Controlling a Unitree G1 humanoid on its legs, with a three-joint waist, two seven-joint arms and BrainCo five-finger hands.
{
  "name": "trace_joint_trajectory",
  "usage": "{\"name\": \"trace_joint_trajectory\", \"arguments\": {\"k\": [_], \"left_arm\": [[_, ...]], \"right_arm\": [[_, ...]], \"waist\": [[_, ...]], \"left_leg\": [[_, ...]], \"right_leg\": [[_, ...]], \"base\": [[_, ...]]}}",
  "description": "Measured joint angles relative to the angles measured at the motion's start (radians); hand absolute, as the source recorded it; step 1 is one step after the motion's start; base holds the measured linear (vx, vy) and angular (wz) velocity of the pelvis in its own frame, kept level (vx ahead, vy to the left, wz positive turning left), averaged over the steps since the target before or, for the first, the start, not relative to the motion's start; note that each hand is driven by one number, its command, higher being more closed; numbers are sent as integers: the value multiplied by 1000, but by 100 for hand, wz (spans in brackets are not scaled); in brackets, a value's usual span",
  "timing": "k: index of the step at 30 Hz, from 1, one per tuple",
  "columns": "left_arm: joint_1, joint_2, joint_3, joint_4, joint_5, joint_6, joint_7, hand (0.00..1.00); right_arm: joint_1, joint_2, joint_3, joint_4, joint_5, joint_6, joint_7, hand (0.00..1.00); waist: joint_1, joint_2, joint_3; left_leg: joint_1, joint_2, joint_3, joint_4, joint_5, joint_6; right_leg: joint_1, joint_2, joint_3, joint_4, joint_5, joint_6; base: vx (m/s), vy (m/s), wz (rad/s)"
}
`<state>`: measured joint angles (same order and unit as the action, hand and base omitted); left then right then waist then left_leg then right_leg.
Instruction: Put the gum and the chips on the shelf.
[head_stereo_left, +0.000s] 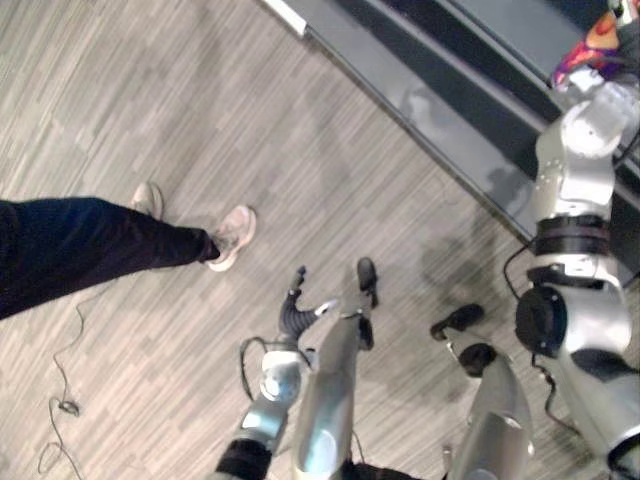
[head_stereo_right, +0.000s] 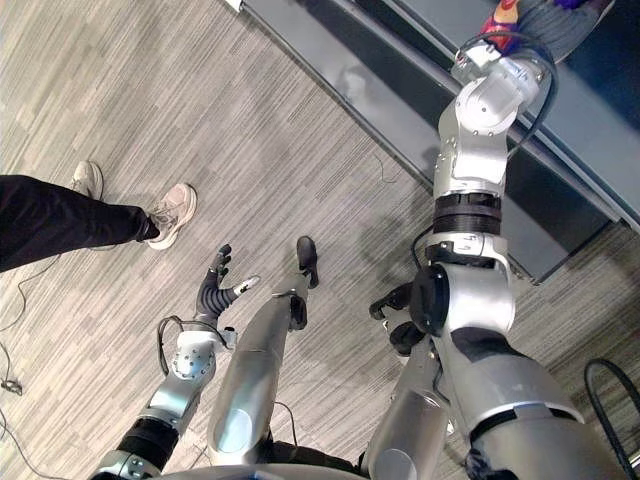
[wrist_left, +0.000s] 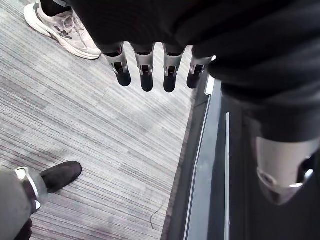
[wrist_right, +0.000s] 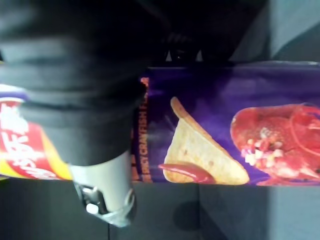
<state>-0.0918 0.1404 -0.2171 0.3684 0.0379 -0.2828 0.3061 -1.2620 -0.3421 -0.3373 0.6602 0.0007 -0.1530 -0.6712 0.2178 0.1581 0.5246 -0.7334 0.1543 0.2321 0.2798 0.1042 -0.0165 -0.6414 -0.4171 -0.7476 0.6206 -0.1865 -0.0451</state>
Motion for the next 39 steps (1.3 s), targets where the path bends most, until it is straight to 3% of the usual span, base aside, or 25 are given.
{"name": "trace_joint_trajectory", "arguments": {"k": [17,22,39], "left_arm": [[8,-10,2,-151,-38,0,-8,0],[8,-20,30,-163,-74,0,-8,0],[21,-31,64,-202,-77,0,-8,0]], "right_arm": [[-89,-152,78,26,-2,26,-40,100],[-92,-152,119,26,-2,47,-41,100],[-110,-158,156,26,-1,58,-44,100]], "waist": [[-4,0,0],[-23,0,0],[-31,-8,0]], "left_leg": [[-65,-2,-1,8,23,5],[-69,5,3,20,21,6],[-85,25,34,16,38,12]], "right_leg": [[-71,-34,-14,67,-34,-11],[-73,-34,-14,72,-35,-11],[-104,-34,-11,89,-37,-16]], "base": [[55,-109,4],[43,-92,-4],[18,-89,-2]]}}
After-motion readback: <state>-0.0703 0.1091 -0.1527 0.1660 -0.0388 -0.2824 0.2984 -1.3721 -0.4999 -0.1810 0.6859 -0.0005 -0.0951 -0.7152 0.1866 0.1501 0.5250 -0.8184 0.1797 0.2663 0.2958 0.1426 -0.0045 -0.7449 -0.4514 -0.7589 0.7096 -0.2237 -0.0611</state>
